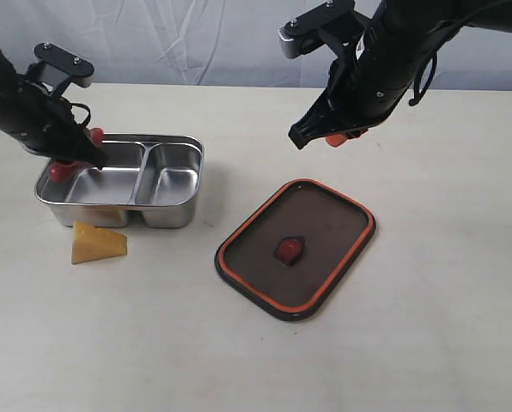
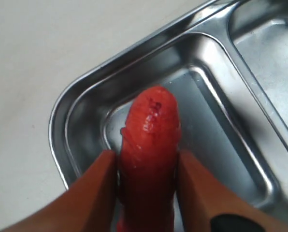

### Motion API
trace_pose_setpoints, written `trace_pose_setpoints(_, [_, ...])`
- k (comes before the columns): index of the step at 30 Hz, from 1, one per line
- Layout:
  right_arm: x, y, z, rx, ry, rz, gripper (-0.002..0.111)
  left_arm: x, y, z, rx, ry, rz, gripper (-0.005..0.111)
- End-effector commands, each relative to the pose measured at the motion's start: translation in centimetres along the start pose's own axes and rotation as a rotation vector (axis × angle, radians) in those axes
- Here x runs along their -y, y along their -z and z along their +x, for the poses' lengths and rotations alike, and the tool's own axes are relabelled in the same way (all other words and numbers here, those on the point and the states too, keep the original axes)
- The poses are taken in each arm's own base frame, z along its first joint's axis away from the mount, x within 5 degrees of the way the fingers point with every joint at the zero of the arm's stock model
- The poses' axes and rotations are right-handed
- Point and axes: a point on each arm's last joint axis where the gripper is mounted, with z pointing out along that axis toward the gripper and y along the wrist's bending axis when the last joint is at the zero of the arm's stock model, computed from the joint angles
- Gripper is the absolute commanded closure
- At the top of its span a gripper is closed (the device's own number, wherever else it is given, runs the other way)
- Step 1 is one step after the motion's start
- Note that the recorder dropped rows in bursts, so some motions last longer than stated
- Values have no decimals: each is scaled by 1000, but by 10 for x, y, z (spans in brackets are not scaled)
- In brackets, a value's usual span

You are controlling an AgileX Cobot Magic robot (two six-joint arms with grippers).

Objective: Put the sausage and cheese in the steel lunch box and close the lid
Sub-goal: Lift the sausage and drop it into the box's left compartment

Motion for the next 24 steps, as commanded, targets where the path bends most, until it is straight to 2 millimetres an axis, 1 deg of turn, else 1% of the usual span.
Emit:
trace_pose_setpoints(1, [2, 3, 1, 7, -5, 3, 109, 0, 2, -3, 23, 29, 3, 66])
trace_pose_setpoints(3, [2, 3, 1, 7, -5, 3, 109, 0, 2, -3, 19, 28, 5, 55])
trace_pose_setpoints(6, [2, 3, 1, 7, -5, 3, 109, 1, 2, -2, 8, 28, 12, 47])
trace_pose_setpoints(10, [2, 3, 1, 5, -1, 8, 109, 1, 2, 0, -4, 28, 20, 46])
trace_pose_setpoints(13, [3, 3, 1, 5, 1, 9, 109, 2, 8, -1, -10, 10, 27, 46])
trace_pose_setpoints(17, [5, 3, 3, -19, 23, 33, 109, 7, 32, 1, -57, 0, 71, 46])
trace_pose_setpoints(20, [6, 3, 4, -35, 32, 43, 109, 16, 58, 7, -127, -2, 141, 46])
trace_pose_setpoints(24, [6, 3, 4, -30, 35, 47, 109, 26, 91, 12, -177, 10, 226, 46])
